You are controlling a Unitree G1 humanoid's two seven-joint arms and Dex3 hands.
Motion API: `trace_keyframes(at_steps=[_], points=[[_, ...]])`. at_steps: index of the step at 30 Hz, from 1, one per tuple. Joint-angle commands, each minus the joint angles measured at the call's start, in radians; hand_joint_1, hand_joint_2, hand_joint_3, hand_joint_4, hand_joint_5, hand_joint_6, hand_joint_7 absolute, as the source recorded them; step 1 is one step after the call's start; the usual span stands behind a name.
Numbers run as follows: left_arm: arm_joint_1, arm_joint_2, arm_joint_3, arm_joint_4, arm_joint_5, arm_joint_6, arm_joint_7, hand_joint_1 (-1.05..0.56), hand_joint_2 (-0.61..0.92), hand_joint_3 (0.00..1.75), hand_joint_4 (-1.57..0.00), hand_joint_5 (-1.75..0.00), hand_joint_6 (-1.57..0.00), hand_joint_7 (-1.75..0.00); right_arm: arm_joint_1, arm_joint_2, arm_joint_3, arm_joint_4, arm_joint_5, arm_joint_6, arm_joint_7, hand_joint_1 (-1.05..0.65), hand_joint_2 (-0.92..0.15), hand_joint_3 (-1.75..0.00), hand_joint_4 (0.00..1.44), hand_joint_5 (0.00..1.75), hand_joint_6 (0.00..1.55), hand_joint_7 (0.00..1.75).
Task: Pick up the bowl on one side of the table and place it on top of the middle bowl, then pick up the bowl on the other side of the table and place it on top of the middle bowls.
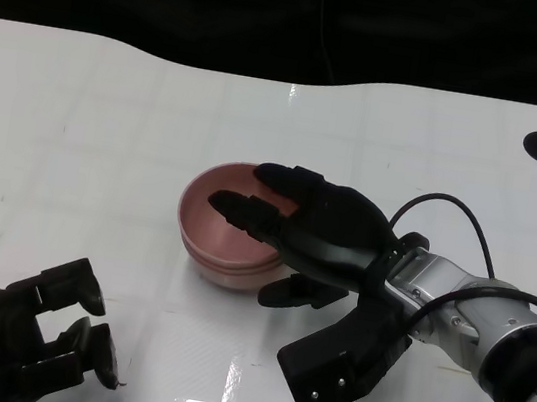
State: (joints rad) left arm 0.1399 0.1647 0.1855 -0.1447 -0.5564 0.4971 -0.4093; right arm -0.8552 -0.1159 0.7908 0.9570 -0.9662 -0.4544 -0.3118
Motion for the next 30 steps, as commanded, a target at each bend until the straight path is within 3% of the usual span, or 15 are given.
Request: trace_keyframes(at_steps=[1, 8, 11, 18, 21, 23, 26, 28, 30], points=[[-0.001, 0.007, 0.006, 0.013, 0.007, -0.019, -0.004, 0.04, 0.78, 1.34, -0.79, -1.75, -0.66, -1.75, 0.007, -0.021, 0.005, -0.013, -0.008, 0.006, -0.009, -0.93, -0.92, -0.58, 0.00, 0.00, 0.00, 0.00], [-0.003, 0.011, 0.001, 0.026, 0.013, -0.032, -0.010, 0.04, 0.77, 1.34, -0.80, -1.75, -0.66, -1.75, 0.022, -0.071, -0.015, -0.088, -0.016, -0.001, -0.040, -0.90, -0.92, -0.60, 0.00, 0.00, 0.00, 0.00], [-0.005, 0.007, 0.007, 0.027, -0.004, -0.021, -0.013, 0.04, 0.77, 1.34, -0.80, -1.75, -0.67, -1.75, 0.057, -0.134, -0.068, -0.194, 0.009, -0.031, -0.097, -0.85, -0.92, -0.55, 0.00, 0.00, 0.07, 0.03], [-0.001, 0.008, 0.006, 0.024, 0.007, -0.032, -0.009, 0.05, 0.76, 1.34, -0.81, -1.75, -0.68, -1.75, 0.185, -0.242, -0.216, -0.399, 0.107, -0.117, -0.167, -0.75, -0.92, -0.42, 0.28, 0.11, 0.38, 0.08], [0.001, 0.012, 0.007, 0.029, 0.008, -0.036, -0.015, 0.04, 0.76, 1.33, -0.81, -1.75, -0.68, -1.75, 0.308, -0.271, -0.318, -0.474, 0.279, -0.195, -0.117, -0.70, -0.92, -0.40, 0.34, 0.12, 0.44, 0.07], [0.000, 0.014, 0.008, 0.024, 0.006, -0.029, -0.012, 0.05, 0.76, 1.34, -0.81, -1.75, -0.68, -1.75, 0.410, -0.248, -0.394, -0.531, 0.481, -0.204, -0.025, -0.65, -0.92, -0.25, 0.48, 0.13, 0.56, 0.07], [-0.001, 0.016, 0.009, 0.019, -0.002, -0.025, -0.019, 0.06, 0.76, 1.35, -0.80, -1.75, -0.66, -1.75, 0.583, -0.205, -0.485, -0.689, 0.800, -0.078, 0.141, -0.65, -0.92, -0.18, 0.58, 0.12, 0.65, 0.05], [0.000, 0.016, 0.011, 0.012, -0.006, -0.013, -0.010, 0.06, 0.76, 1.35, -0.80, -1.75, -0.65, -1.75, 0.663, -0.193, -0.526, -0.772, 0.945, 0.004, 0.218, -0.65, -0.92, -0.24, 0.63, 0.11, 0.66, 0.04], [0.003, 0.014, 0.009, 0.000, -0.001, -0.007, 0.004, 0.04, 0.76, 1.34, -0.79, -1.75, -0.64, -1.75, 0.751, -0.172, -0.575, -0.875, 1.168, 0.142, 0.314, -0.64, -0.92, -0.20, 0.64, 0.09, 0.64, 0.02]])
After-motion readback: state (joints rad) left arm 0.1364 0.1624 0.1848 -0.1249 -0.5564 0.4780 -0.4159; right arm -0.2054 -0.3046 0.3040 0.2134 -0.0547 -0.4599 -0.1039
